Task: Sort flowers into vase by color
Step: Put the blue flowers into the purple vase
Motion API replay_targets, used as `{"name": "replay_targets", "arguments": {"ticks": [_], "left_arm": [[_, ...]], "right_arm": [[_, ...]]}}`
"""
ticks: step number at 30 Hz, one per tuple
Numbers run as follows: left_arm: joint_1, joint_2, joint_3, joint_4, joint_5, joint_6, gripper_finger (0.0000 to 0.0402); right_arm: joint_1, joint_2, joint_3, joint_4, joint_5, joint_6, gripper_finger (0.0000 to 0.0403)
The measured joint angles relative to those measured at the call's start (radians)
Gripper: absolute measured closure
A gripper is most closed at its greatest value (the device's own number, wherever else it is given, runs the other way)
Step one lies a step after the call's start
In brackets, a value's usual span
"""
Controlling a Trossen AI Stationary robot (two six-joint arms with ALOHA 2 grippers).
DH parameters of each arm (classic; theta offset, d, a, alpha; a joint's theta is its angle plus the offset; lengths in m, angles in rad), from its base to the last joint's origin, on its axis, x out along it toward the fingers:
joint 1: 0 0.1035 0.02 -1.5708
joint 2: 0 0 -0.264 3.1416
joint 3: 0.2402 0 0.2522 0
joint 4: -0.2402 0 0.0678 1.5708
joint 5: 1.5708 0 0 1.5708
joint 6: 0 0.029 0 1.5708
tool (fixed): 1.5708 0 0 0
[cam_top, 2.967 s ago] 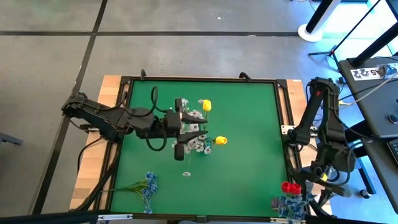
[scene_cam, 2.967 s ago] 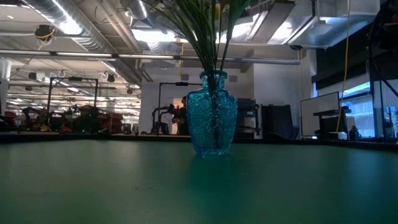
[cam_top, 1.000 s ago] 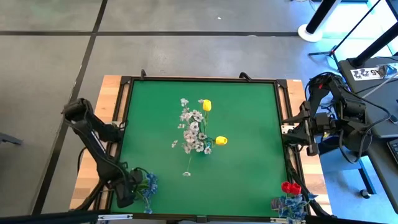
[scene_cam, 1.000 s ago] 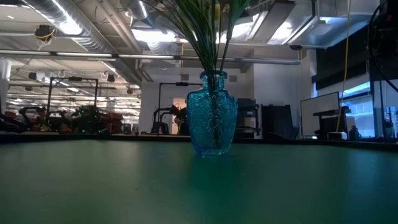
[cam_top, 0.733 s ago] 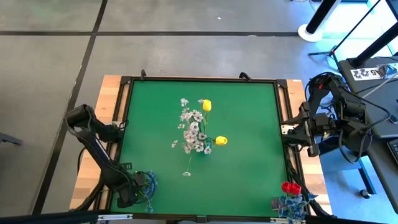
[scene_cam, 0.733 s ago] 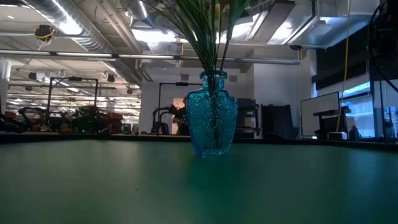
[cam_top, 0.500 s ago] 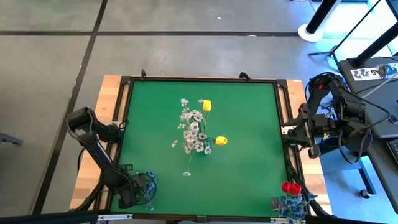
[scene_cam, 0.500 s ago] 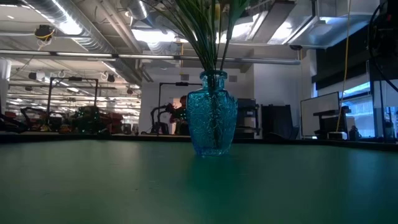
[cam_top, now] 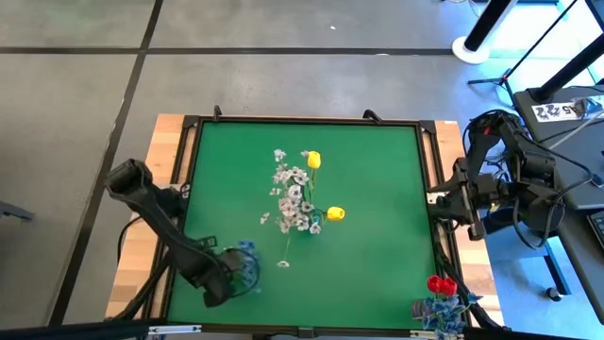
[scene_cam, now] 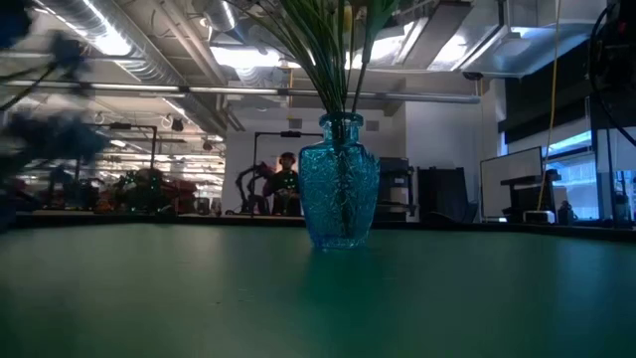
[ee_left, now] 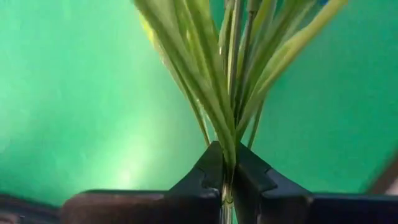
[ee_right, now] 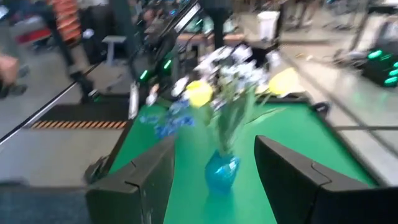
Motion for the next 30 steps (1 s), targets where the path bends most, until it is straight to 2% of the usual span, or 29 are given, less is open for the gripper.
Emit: {"name": "replay_targets", "arguments": {"ticks": [2, 5, 10, 16, 23, 25, 27, 30], "left_arm": [[0.039, -0.002, 0.079, -0.030, -0.015, 0.054, 0.0395], [0.087, -0.003, 0.193, -0.015, -0.080, 0.136, 0.0395], [0.156, -0.003, 0.329, 0.230, -0.218, 0.384, 0.0395], [0.209, -0.002, 0.351, 0.612, -0.304, 0.694, 0.0395], [0.271, 0.095, 0.351, 0.917, -0.333, 0.958, 0.0395], [0.291, 0.131, 0.351, 1.017, -0.332, 1.014, 0.0395], [0.311, 0.160, 0.351, 1.102, -0.333, 1.060, 0.0395], [0.338, 0.182, 0.350, 1.189, -0.334, 1.102, 0.0394]], "right_arm": [[0.000, 0.003, 0.000, 0.000, -0.047, 0.000, 0.0182], [0.000, 0.023, 0.000, -0.001, -0.052, -0.001, 0.0182], [0.000, 0.053, 0.000, -0.003, 0.056, -0.003, 0.0182], [0.000, 0.098, 0.000, 0.038, 0.138, -0.004, 0.0182], [-0.014, 0.158, 0.000, 0.120, 0.137, -0.026, 0.0182], [-0.062, 0.181, 0.000, 0.194, 0.114, -0.060, 0.0182], [-0.134, 0.210, 0.000, 0.304, 0.044, -0.135, 0.0182], [-0.282, 0.277, 0.000, 0.496, -0.163, -0.305, 0.0182]]}}
